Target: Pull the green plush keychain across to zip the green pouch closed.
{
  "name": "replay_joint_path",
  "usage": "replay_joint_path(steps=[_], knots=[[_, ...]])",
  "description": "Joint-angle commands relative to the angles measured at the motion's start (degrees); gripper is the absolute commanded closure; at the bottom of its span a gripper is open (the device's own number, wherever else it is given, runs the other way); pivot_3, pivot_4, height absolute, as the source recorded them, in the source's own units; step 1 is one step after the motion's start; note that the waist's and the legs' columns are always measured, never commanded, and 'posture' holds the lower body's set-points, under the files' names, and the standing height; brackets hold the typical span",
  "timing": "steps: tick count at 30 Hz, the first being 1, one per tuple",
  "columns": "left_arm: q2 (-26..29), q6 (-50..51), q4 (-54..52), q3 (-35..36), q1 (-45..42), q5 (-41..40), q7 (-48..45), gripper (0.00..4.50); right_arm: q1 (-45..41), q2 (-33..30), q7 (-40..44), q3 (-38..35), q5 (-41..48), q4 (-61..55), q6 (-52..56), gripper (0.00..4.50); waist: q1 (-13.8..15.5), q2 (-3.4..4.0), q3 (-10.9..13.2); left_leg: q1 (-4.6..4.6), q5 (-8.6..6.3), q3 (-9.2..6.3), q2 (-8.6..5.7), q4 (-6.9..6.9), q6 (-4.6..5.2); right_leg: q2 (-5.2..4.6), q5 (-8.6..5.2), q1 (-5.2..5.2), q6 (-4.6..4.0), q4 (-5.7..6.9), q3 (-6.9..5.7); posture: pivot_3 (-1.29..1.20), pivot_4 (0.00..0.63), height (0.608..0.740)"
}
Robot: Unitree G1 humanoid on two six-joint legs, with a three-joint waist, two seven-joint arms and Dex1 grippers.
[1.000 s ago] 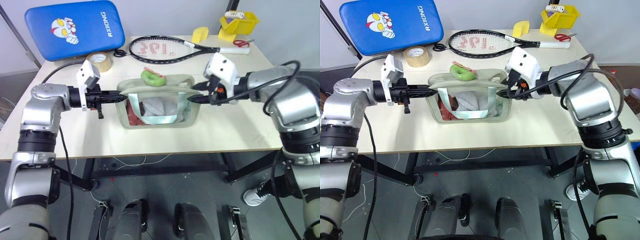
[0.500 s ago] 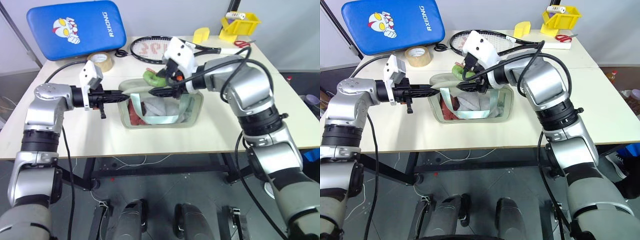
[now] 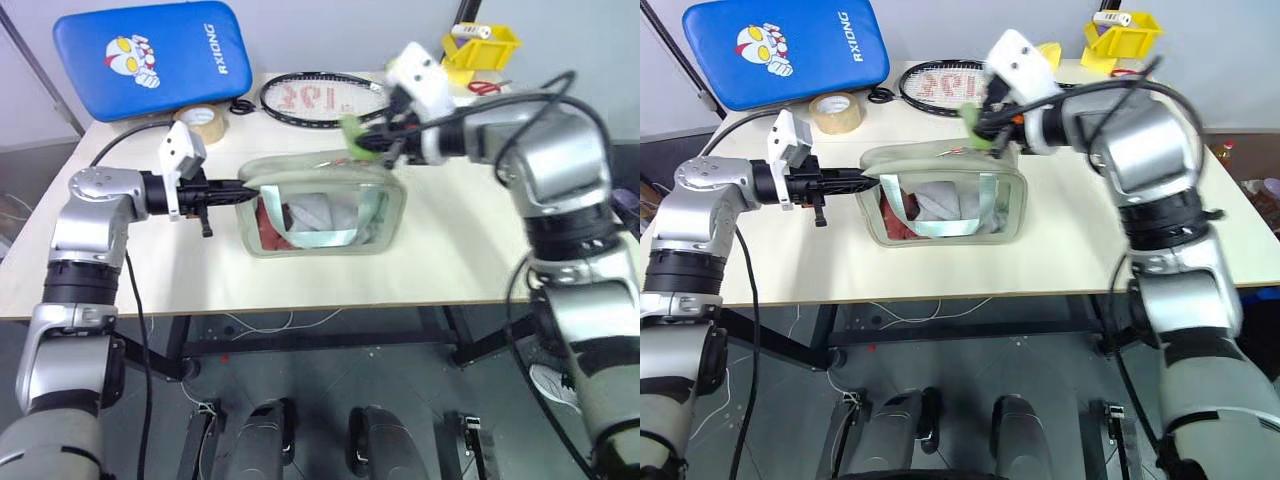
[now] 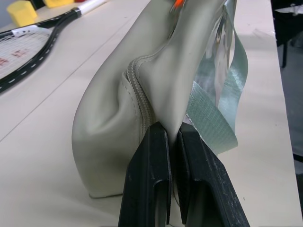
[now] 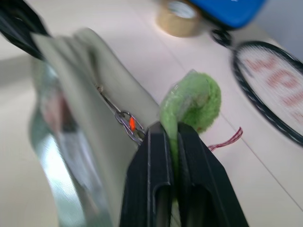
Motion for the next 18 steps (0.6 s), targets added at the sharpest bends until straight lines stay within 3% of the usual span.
replay_joint_path(steps=[1,7,13,18], knots=[[1.66,-0.23,-0.63,1.33,1.22,0.29,1.34,4.50,5.59,-9.95,-4.12,-3.78,-7.61,4.37,-6.16,4.48,0.16,0.00,0.00,0.00,-0.01,0.06,-0.04,0.02,0.02,-0.04,0.00,0.01,0.00,-0.04,0.02,0.00,0.150,0.740],[2.24,1.20,-2.79,2.04,2.72,-0.62,2.68,4.50,11.41,-12.81,-8.78,-7.73,-8.06,5.79,-7.54,4.48,-1.57,0.04,0.01,0.32,-0.02,0.28,0.13,-0.23,0.03,0.05,0.00,0.00,0.01,0.03,0.34,0.00,0.150,0.740],[2.58,3.41,-5.87,2.30,4.21,-1.79,4.01,4.50,23.93,-4.71,-8.00,-7.19,-2.64,-10.73,-1.57,4.48,-1.50,0.02,-0.01,0.58,-0.03,0.32,0.30,-0.23,0.03,0.25,0.00,0.20,0.00,0.06,0.37,0.00,0.150,0.740],[2.45,4.68,-8.21,2.31,5.75,-2.78,5.11,4.50,31.29,1.60,-10.88,-4.22,-3.60,-15.90,0.39,4.48,-1.31,0.02,-0.01,0.74,-0.05,0.26,0.30,-0.28,0.05,0.22,-0.01,0.32,-0.02,0.05,0.45,0.00,0.150,0.740]])
